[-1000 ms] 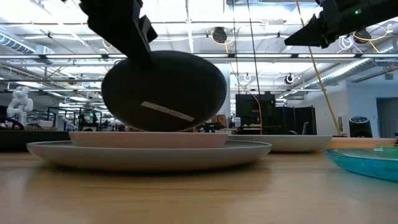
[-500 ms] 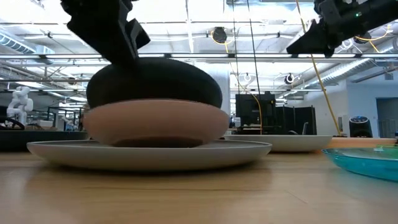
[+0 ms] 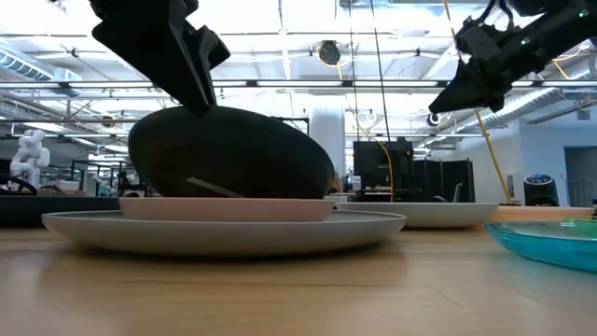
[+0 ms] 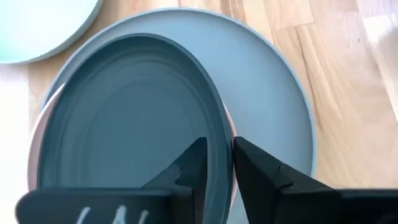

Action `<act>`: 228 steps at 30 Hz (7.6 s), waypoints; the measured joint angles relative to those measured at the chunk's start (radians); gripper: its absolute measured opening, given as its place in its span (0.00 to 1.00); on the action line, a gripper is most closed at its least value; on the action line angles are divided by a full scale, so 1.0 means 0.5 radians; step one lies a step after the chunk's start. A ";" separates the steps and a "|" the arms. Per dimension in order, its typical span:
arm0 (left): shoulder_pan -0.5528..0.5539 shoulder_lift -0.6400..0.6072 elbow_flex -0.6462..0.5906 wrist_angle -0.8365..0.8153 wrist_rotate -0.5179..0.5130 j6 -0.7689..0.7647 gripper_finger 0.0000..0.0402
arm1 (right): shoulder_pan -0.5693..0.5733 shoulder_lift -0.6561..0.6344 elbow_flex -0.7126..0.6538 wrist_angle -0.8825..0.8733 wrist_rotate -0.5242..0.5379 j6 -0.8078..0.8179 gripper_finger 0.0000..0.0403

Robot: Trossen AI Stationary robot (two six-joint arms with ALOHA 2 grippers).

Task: Stack plastic plates
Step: Stack the black plate on top of the light pink plate, then stack the orange plate on top of the black plate

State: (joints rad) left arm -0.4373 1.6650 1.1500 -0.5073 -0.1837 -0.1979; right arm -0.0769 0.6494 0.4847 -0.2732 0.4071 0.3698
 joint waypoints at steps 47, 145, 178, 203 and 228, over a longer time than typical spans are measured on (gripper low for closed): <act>0.408 -0.410 0.000 -0.188 -0.058 0.944 0.22 | 0.185 1.029 0.000 1.238 -0.245 0.494 0.09; 1.498 -0.739 -0.246 0.405 0.213 0.922 0.22 | -0.377 1.811 1.228 -1.427 0.066 1.074 0.36; 1.498 -0.738 -0.246 0.335 0.213 0.848 0.22 | -0.340 1.811 1.228 -0.978 -0.034 0.465 0.36; 1.498 -0.738 -0.245 0.273 0.212 0.864 0.22 | -0.474 1.810 1.211 -1.631 0.045 1.726 0.40; 1.498 -0.739 -0.245 0.277 0.211 0.886 0.22 | -0.591 1.811 0.509 -0.512 0.114 1.723 0.29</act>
State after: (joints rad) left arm 0.3115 1.2957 1.0275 -0.3687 -0.0780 0.2451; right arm -0.3721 1.5547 0.7394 -0.5292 0.4640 1.2315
